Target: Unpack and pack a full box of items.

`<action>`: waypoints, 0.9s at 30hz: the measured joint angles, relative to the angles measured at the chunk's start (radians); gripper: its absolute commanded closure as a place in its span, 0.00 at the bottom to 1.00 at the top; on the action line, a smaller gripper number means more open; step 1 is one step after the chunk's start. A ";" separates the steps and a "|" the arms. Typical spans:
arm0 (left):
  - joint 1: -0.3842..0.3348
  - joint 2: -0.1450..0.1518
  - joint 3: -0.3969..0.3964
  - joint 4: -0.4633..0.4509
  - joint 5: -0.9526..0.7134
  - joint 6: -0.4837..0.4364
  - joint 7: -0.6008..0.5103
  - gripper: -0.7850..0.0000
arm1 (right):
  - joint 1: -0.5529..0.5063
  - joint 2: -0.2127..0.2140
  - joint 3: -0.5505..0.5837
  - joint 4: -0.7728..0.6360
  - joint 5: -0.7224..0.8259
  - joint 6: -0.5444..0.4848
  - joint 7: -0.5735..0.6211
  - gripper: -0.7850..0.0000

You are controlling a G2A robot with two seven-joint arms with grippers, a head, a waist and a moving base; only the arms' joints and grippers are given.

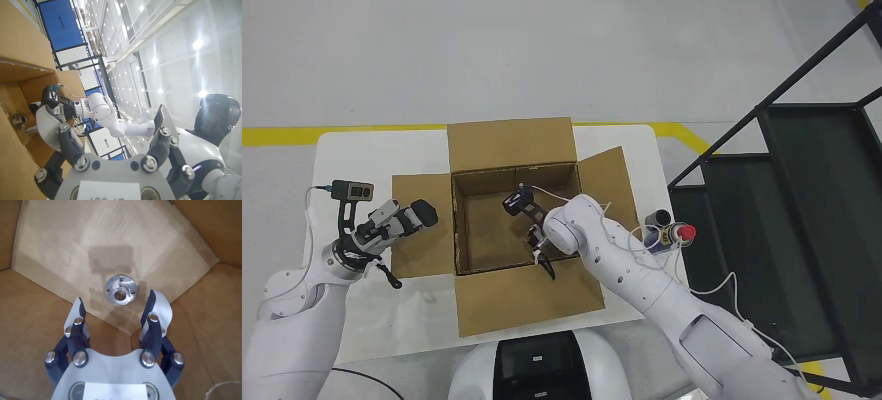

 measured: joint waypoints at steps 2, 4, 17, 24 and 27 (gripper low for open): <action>0.000 0.000 0.000 0.000 0.000 0.000 0.000 0.00 | 0.011 -0.006 -0.006 0.023 0.009 -0.002 -0.008 0.55; 0.000 0.000 0.000 0.000 0.000 0.000 0.000 0.00 | 0.021 -0.011 -0.012 0.045 0.016 -0.003 -0.014 0.56; 0.000 0.000 0.000 0.000 0.000 0.000 0.000 0.00 | 0.076 -0.043 -0.041 0.168 0.052 0.006 -0.036 0.62; 0.000 0.000 0.000 0.000 0.000 0.000 0.000 0.00 | 0.086 -0.053 -0.047 0.200 0.054 0.005 -0.040 0.66; 0.000 0.000 0.000 0.000 0.000 0.000 0.000 0.00 | 0.087 -0.056 -0.050 0.208 0.052 0.009 -0.040 0.65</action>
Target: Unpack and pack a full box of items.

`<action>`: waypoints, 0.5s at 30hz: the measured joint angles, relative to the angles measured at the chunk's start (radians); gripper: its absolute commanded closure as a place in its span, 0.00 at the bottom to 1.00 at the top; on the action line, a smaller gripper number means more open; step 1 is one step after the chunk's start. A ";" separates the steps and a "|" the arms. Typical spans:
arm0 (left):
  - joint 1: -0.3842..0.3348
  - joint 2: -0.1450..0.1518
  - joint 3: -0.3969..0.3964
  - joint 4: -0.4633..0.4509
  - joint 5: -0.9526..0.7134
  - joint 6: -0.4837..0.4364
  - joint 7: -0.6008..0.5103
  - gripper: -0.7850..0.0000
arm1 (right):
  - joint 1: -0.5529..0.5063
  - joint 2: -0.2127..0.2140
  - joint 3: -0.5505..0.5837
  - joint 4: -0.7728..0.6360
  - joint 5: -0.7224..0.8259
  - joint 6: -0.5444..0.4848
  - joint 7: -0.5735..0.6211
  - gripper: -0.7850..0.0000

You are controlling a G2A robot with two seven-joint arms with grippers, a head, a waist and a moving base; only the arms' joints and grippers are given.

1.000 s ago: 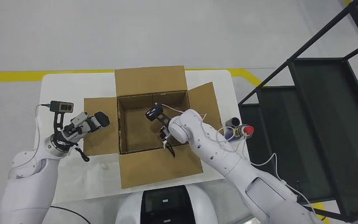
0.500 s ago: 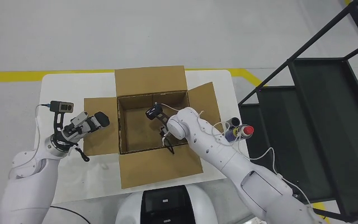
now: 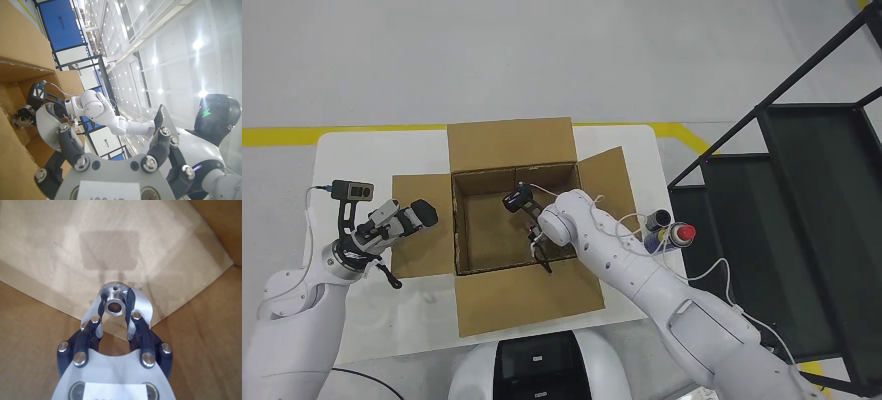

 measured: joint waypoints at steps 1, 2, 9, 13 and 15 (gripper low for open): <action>0.000 0.000 0.000 0.000 0.000 0.000 0.000 0.00 | -0.001 -0.001 0.000 0.001 -0.001 0.001 0.000 0.67; 0.000 0.000 0.000 0.000 0.000 0.000 0.000 0.00 | -0.003 -0.001 -0.001 0.001 -0.003 0.002 0.001 0.72; 0.000 0.000 0.000 0.000 0.000 0.000 0.000 0.00 | -0.014 -0.002 -0.002 -0.025 -0.028 0.012 0.011 1.00; 0.000 0.000 0.000 0.000 0.000 0.000 0.000 0.00 | -0.031 0.004 0.005 -0.079 -0.054 0.027 0.020 1.00; 0.000 0.000 0.000 0.000 0.000 0.000 0.000 0.00 | -0.046 0.010 0.015 -0.117 -0.073 0.033 0.026 1.00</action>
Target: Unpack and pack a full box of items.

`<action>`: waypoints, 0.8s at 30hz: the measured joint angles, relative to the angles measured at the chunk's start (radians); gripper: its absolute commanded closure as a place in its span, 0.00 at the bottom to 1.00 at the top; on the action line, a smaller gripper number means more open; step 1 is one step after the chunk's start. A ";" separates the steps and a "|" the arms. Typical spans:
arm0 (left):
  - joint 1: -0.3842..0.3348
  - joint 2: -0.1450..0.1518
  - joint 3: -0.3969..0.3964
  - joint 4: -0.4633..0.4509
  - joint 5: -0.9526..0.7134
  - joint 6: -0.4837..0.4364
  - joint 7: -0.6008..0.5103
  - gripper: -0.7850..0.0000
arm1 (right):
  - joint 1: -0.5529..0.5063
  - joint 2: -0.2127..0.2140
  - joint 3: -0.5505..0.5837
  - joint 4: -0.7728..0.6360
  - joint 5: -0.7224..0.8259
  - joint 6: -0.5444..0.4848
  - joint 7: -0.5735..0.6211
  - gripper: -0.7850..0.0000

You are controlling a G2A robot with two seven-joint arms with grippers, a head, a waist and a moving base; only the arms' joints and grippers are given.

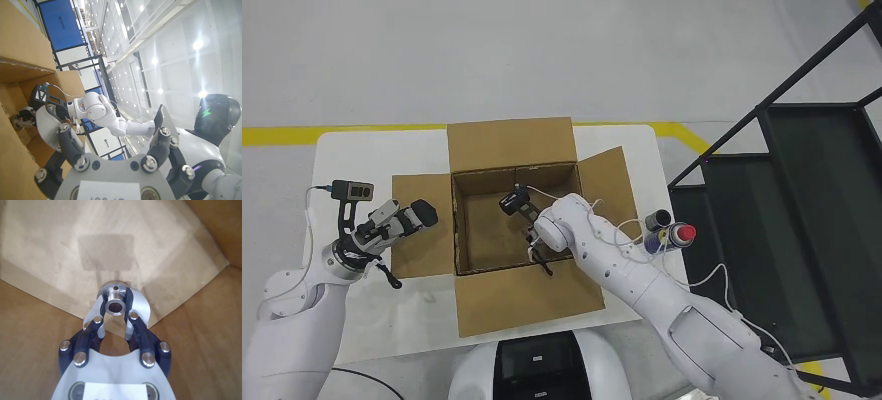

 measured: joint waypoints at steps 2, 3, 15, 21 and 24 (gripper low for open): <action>0.000 0.000 0.000 0.000 0.000 0.000 0.000 0.00 | -0.018 0.007 0.012 -0.044 -0.019 0.003 0.007 1.00; 0.000 0.000 0.000 0.000 0.000 0.000 0.000 0.00 | -0.026 0.011 0.018 -0.065 -0.027 0.003 0.010 1.00; 0.000 0.000 0.000 0.000 0.000 0.000 0.000 0.00 | -0.148 0.054 0.121 -0.326 -0.086 -0.023 0.017 1.00; 0.000 0.000 0.000 0.000 0.000 0.000 0.000 0.00 | -0.207 0.068 0.162 -0.419 -0.107 -0.031 -0.015 1.00; 0.000 0.000 0.000 0.000 0.000 0.000 0.000 0.00 | -0.210 0.069 0.163 -0.423 -0.109 -0.032 -0.018 1.00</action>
